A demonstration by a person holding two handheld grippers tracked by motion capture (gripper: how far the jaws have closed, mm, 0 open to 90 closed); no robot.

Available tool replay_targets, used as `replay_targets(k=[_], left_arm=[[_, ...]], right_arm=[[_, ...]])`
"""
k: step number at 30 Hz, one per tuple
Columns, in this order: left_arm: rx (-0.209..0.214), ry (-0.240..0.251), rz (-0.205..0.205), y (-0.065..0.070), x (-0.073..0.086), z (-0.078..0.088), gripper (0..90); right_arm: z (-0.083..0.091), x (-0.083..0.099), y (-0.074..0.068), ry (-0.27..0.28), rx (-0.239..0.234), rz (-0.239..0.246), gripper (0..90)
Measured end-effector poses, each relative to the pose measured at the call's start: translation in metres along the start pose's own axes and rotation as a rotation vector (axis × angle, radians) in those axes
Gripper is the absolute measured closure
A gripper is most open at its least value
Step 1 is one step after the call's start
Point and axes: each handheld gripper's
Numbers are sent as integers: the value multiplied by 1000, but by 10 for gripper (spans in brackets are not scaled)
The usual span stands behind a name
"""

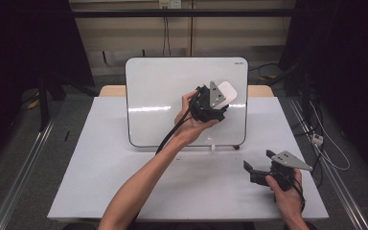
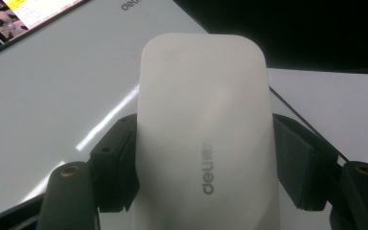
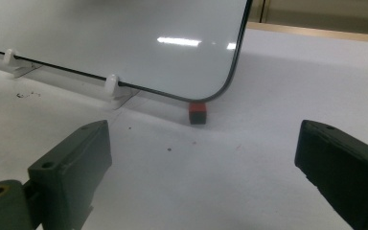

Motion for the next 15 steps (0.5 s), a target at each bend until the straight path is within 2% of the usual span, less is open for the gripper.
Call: replay_targets(k=[2,15], left_arm=[[-7,14,6,-2,4,9,311],[-99,-4,66,-31,44,61,311]], right_arm=[[0,0,-1,0,-1,3,54],[-5,-3,-3,-5,3,3,53]])
Point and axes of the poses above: each handheld gripper's, and its own axes: z roughly backward along the jaws, x roughly out of its underside, y roughly to its right
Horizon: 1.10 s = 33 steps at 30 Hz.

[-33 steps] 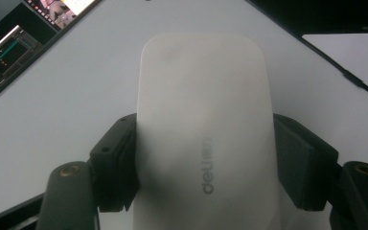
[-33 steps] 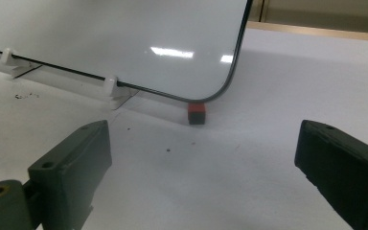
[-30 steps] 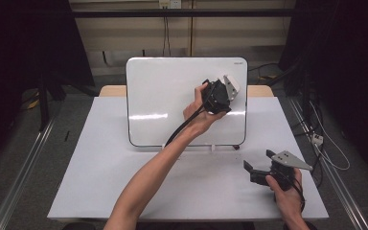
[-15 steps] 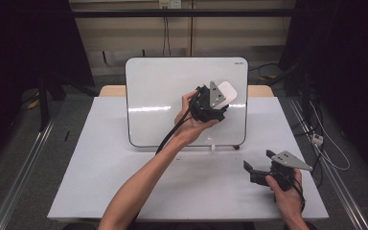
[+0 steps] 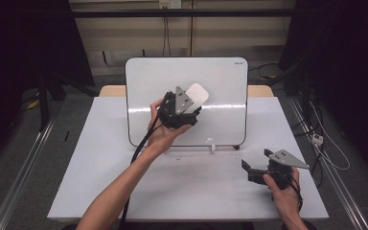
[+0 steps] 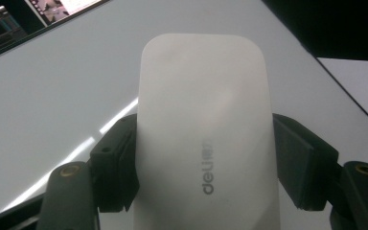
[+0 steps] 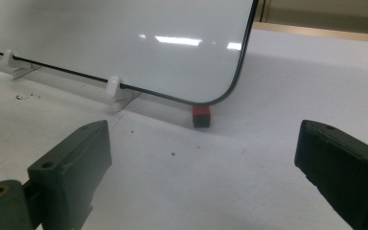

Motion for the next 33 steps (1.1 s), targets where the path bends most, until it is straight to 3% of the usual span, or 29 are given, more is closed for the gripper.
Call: replay_targets(k=[9,16,20,27,33], left_arm=[[-56,-25,24,-10,20,24,311],[-74,-45,59,-16,34,40,310],[-84,-59,57,-19,44,47,310],[-113,-119,36,-20,72,53,310],[-154,-188,-18,-14,97,50,310]], right_arm=[[-1,2,2,0,-9,1,53],[1,1,2,6,-8,-1,54],[0,2,0,3,-11,3,54],[0,2,2,1,-8,-1,54],[-2,1,2,-3,-3,-3,54]])
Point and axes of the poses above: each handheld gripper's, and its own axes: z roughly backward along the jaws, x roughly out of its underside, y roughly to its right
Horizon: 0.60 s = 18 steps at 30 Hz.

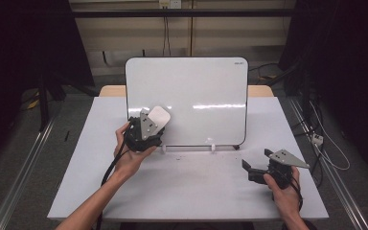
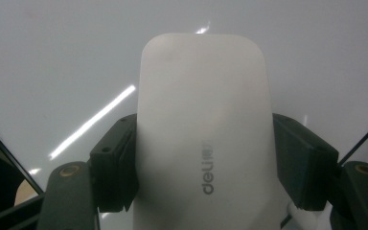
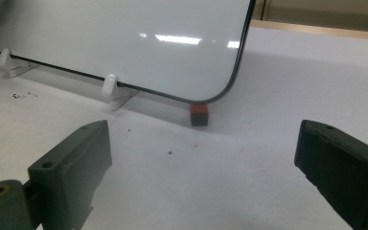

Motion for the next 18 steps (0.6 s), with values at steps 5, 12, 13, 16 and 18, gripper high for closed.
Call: replay_targets(k=[5,12,13,16,18], left_arm=[[-31,-55,-62,5,15,-12,310],[18,-44,-18,3,15,-7,138],[21,-41,-24,3,16,-4,110],[54,-11,50,0,24,12,107],[58,5,106,-6,31,24,97]], right_arm=[[2,-1,-3,3,-2,9,53],[1,-1,-4,2,-3,11,53],[1,-1,-4,3,-2,10,53],[1,-1,-4,2,-3,11,53],[2,-1,-3,3,-2,7,53]])
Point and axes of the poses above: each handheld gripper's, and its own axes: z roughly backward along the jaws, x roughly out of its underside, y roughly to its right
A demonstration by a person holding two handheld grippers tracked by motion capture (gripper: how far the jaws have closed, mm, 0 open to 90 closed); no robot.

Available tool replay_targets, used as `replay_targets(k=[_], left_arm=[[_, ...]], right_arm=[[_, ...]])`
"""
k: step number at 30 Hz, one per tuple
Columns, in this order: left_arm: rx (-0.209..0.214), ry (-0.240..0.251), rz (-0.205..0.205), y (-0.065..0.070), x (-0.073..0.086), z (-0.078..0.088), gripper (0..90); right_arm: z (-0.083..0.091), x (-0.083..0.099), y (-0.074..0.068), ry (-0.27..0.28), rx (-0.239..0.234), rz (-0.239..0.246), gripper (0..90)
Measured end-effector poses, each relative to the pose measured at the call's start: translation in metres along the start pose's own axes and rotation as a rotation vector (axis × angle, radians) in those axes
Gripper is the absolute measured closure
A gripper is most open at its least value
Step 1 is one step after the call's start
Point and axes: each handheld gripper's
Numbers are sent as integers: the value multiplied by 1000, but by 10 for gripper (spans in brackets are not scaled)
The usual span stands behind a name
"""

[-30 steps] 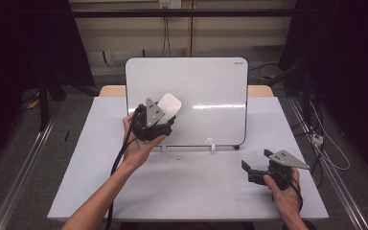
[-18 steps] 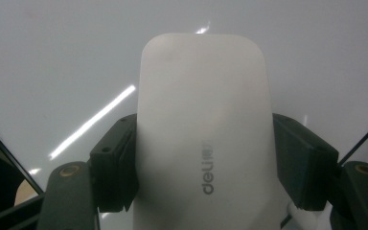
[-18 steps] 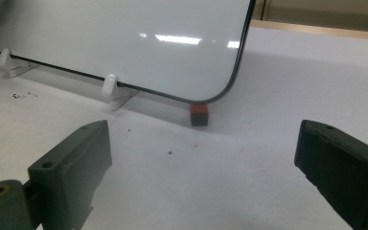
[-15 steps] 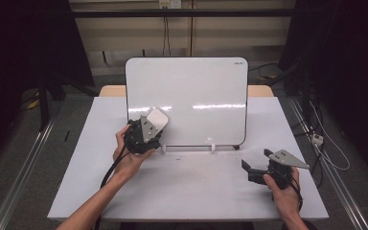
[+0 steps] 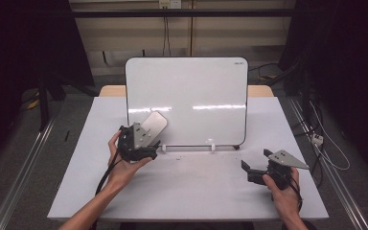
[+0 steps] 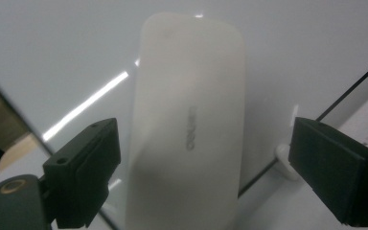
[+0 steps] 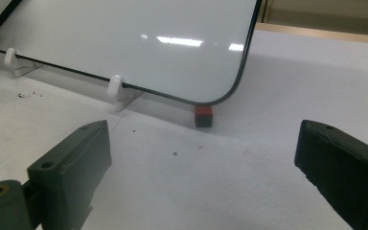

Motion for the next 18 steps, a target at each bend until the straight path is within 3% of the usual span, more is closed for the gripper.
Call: replay_targets(k=[4,7,8,9,10,13,18], left_arm=[[6,24,160,-15,12,25,48],[15,27,233,-21,24,44,48],[41,33,265,-22,29,50,46],[71,34,274,-22,35,55,43],[74,44,277,-21,41,60,39],[43,41,294,-18,56,69,39],[8,56,261,-17,55,71,40]], right_arm=[[0,0,0,1,1,-1,52],[0,0,-1,0,5,0,52],[0,0,-1,-1,5,-1,52],[0,0,-1,-1,6,0,52],[0,0,-1,-2,7,0,52],[0,0,-1,-2,5,5,52],[0,-1,-3,-1,3,13,52]])
Point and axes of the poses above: each handheld gripper's, and its own axes: z roughly backward along the jaws, x roughly out of its underside, y roughly to its right
